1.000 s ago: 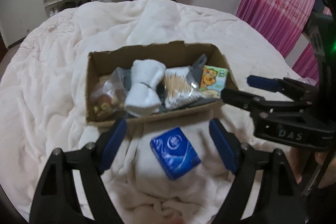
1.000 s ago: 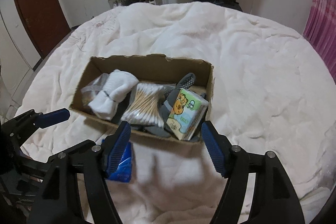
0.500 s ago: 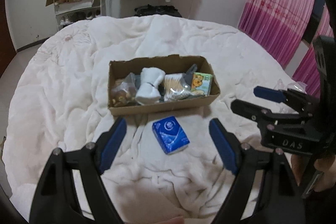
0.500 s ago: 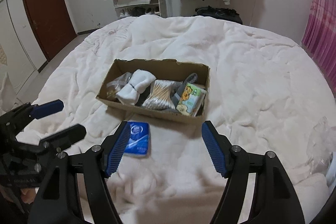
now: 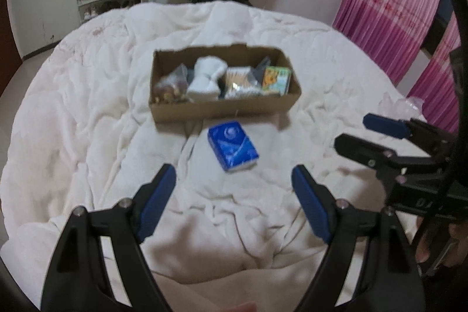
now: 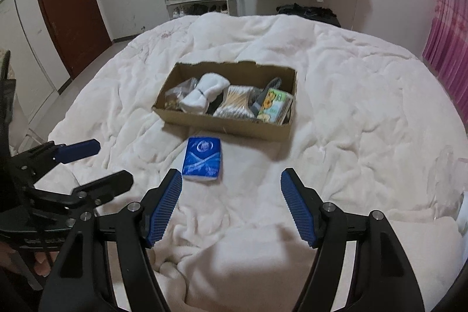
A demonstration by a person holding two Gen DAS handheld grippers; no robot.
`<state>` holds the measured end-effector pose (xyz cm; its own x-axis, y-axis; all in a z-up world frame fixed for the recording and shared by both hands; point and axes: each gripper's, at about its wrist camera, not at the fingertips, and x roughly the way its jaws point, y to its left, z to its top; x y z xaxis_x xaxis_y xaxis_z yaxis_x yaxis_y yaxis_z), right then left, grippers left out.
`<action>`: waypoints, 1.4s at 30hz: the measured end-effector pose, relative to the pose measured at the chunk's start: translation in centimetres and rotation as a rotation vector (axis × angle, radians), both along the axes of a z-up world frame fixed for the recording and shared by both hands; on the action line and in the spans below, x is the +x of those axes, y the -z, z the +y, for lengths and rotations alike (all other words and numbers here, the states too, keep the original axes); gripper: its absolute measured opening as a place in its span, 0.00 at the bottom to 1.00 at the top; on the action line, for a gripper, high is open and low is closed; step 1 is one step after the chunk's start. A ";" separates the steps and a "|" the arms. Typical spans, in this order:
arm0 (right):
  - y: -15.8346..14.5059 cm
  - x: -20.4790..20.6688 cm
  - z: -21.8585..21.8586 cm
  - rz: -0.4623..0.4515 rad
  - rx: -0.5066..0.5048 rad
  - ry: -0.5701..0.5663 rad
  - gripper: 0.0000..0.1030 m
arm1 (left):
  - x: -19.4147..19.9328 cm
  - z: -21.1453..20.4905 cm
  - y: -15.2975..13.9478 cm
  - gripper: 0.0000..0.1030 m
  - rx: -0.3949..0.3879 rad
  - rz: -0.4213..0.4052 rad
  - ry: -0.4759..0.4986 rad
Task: Organize objects
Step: 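Move the left tool toward the blue tissue pack beside the box, then grasp the blue tissue pack with the left tool and lift it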
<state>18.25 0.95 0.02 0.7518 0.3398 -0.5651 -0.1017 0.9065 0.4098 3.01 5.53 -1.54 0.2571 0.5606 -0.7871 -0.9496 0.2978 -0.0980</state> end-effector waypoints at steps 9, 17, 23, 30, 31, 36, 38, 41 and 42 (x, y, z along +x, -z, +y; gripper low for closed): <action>2.3 0.9 0.1 0.053 0.009 0.008 0.71 | 0.8 0.7 2.4 0.80 -0.031 0.035 0.015; 5.0 3.0 -0.5 0.120 0.028 0.014 0.71 | 1.7 2.9 5.2 0.80 -0.088 0.051 0.020; 6.6 4.6 -0.7 0.154 0.034 0.020 0.71 | 2.5 4.7 7.1 0.80 -0.140 0.052 0.023; 8.3 6.5 -0.9 0.189 0.052 0.018 0.71 | 3.5 6.9 9.0 0.80 -0.179 0.054 0.021; 8.5 6.7 -0.9 0.192 0.055 0.017 0.71 | 3.5 7.3 9.3 0.80 -0.186 0.052 0.020; 9.3 7.7 -1.1 0.202 0.071 0.014 0.71 | 4.3 9.4 10.8 0.80 -0.209 0.071 0.015; 9.4 7.8 -1.2 0.203 0.074 0.015 0.71 | 4.6 9.9 11.2 0.80 -0.210 0.082 0.013; 9.8 8.1 -1.4 0.200 0.088 0.028 0.71 | 5.2 10.6 12.1 0.80 -0.220 0.108 0.020; 10.0 8.2 -1.5 0.205 0.093 0.030 0.71 | 5.5 10.7 12.5 0.80 -0.226 0.123 0.026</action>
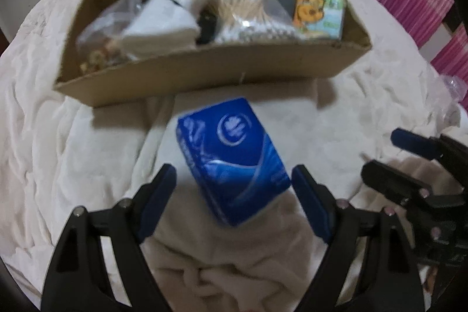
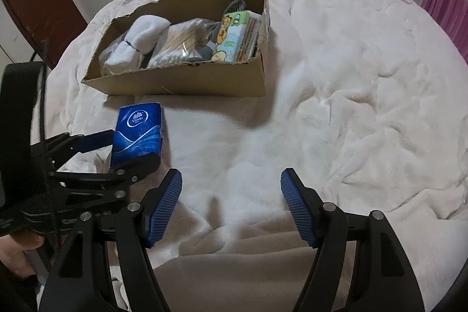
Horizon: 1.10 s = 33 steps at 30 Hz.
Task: Organize objects
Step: 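Grasp the blue tissue pack with the left tool and lift it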
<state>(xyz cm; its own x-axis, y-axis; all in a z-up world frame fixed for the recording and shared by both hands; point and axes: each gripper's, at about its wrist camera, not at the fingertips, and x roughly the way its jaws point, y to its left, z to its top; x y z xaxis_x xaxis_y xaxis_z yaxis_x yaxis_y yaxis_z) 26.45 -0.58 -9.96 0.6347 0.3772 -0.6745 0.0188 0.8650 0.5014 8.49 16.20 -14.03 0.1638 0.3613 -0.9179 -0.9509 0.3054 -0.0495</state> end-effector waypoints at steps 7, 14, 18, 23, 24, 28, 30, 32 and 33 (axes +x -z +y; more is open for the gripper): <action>0.3 -0.1 -0.6 0.003 0.022 0.019 0.71 | 0.8 -0.3 0.9 0.57 0.032 0.056 0.029; -0.1 -0.8 -0.8 -0.005 0.015 0.049 0.71 | 0.1 -1.2 -0.8 0.29 0.076 0.009 0.026; -0.6 -1.8 -1.2 -0.018 0.003 0.079 0.71 | -0.3 -2.3 -2.5 0.19 0.116 -0.011 0.030; -2.2 -3.6 -1.7 -0.050 -0.001 0.104 0.71 | 0.0 -4.2 -4.7 0.12 0.164 -0.039 0.051; -2.6 -3.9 -1.7 -0.059 -0.002 0.107 0.71 | -0.1 -4.5 -5.0 0.12 0.169 -0.051 0.055; -3.3 -4.3 -1.4 -0.075 -0.010 0.106 0.71 | -1.2 -4.4 -5.2 0.11 0.149 -0.067 0.050; -3.1 -4.2 -1.3 -0.068 -0.010 0.104 0.71 | -1.0 -3.5 -4.4 0.11 0.106 -0.080 0.059; -3.1 -4.2 -1.3 -0.067 -0.009 0.105 0.71 | -0.8 -2.9 -3.9 0.12 0.094 -0.090 0.060; -3.2 -4.2 -1.3 -0.068 -0.010 0.107 0.71 | -0.7 -2.7 -3.8 0.11 0.094 -0.093 0.064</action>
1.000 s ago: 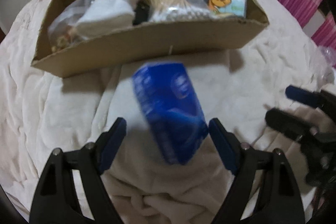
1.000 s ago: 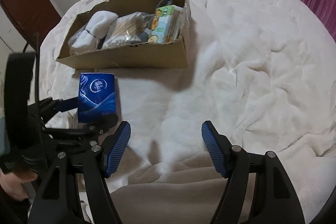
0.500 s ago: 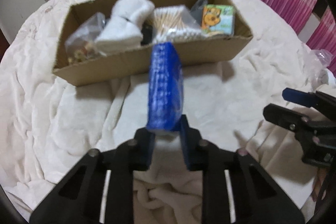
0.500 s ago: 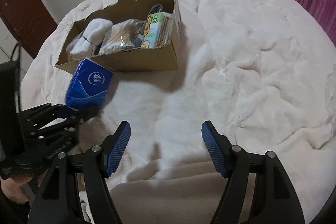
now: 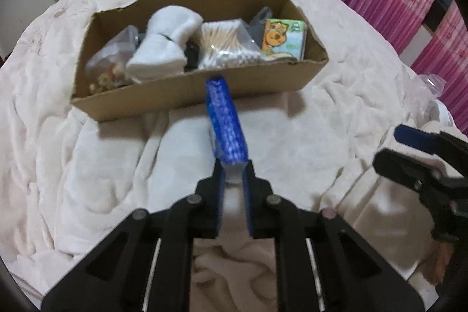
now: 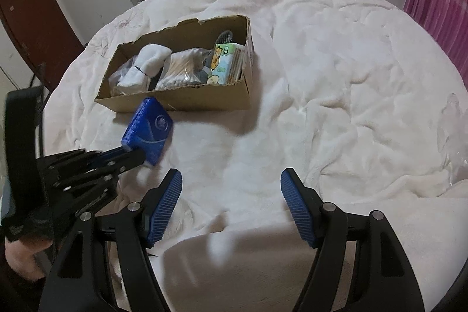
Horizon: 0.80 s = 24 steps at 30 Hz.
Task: Organize objects
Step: 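Grasp the blue tissue pack with the left tool and lift it, then carry the blue tissue pack over the cardboard box with the left tool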
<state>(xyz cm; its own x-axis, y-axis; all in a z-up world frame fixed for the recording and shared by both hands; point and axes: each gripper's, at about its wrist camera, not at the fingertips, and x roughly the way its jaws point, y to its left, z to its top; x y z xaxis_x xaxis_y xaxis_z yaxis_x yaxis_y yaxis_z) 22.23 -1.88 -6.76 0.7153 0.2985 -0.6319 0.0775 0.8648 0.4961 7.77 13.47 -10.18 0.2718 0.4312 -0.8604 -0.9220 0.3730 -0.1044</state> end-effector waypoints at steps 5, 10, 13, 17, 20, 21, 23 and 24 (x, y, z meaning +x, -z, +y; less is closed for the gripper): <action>-0.3 -0.6 0.0 -0.007 0.001 0.009 0.71 | 0.2 -0.8 -1.0 0.10 0.025 -0.026 0.024; -1.5 -1.8 0.1 -0.034 -0.005 0.005 0.71 | -0.7 -2.5 -4.0 0.09 0.094 -0.066 0.015; -2.6 -2.5 0.0 -0.054 -0.004 0.007 0.71 | -1.4 -3.7 -6.2 0.09 0.133 -0.094 0.016; -4.5 -3.7 -0.2 -0.092 -0.004 0.013 0.71 | -2.5 -4.9 -9.3 0.09 0.173 -0.118 0.024; -6.1 -4.1 -0.2 -0.127 -0.011 0.017 0.71 | -3.5 -5.6 -11.7 0.09 0.220 -0.133 0.015; -6.5 -4.0 -0.2 -0.136 -0.013 0.017 0.71 | -3.8 -5.6 -12.5 0.09 0.236 -0.136 0.010; -7.4 -3.2 -0.1 -0.152 -0.020 0.013 0.71 | -4.1 -5.5 -13.2 0.09 0.254 -0.136 0.003; -7.7 -2.9 -0.1 -0.157 -0.021 0.012 0.71 | -4.3 -5.3 -13.4 0.09 0.259 -0.135 -0.004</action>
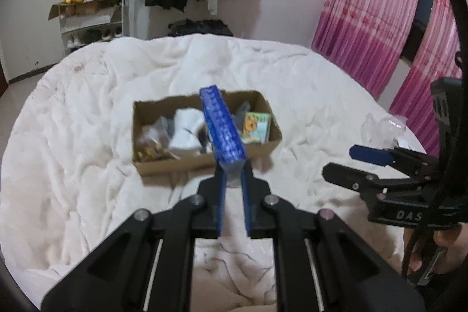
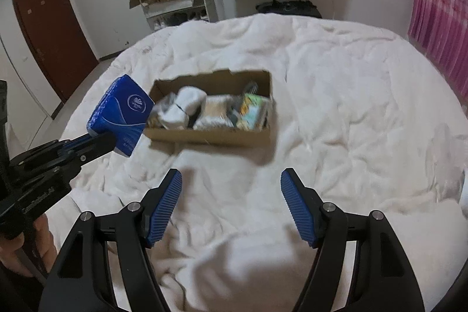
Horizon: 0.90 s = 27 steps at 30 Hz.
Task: Organize objects
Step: 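Carry the blue tissue pack over the cardboard box with the left tool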
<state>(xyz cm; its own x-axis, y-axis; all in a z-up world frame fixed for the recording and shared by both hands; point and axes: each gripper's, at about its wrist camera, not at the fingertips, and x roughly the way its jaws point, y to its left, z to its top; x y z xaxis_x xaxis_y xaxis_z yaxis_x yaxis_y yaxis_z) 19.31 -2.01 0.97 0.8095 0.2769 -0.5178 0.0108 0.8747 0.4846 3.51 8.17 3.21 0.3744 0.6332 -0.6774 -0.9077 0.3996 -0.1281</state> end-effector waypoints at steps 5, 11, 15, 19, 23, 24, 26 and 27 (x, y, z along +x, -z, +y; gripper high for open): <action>-1.8 2.2 0.0 -0.039 -0.014 0.005 0.71 | -1.6 1.7 -0.7 0.09 0.012 -0.017 -0.040; -2.1 6.4 0.1 -0.035 -0.019 -0.001 0.71 | -2.9 5.6 0.6 0.09 -0.005 -0.019 -0.086; -1.2 9.2 0.8 -0.009 -0.031 -0.021 0.71 | -3.5 8.7 2.5 0.09 -0.019 0.009 -0.112; 0.7 12.4 1.1 0.031 -0.026 -0.036 0.71 | -4.0 11.9 5.2 0.09 -0.072 0.025 -0.137; 2.2 14.0 1.1 0.055 -0.022 -0.039 0.71 | -4.3 14.2 7.4 0.09 -0.097 0.047 -0.150; 2.6 14.3 1.1 0.062 -0.021 -0.040 0.71 | -4.3 14.5 7.8 0.09 -0.102 0.052 -0.151; 3.3 14.6 1.1 0.076 -0.019 -0.040 0.71 | -4.3 15.4 8.6 0.10 -0.107 0.068 -0.158; 3.6 14.6 1.0 0.082 -0.016 -0.040 0.71 | -4.2 15.6 8.9 0.10 -0.108 0.077 -0.160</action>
<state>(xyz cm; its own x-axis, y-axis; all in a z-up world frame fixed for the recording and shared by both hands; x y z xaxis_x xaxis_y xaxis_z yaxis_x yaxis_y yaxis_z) 33.91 -0.98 -2.64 0.7524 0.2997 -0.5866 0.0145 0.8828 0.4696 -0.71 23.77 -5.67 0.2192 0.6026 -0.7674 -0.9673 0.2368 -0.0904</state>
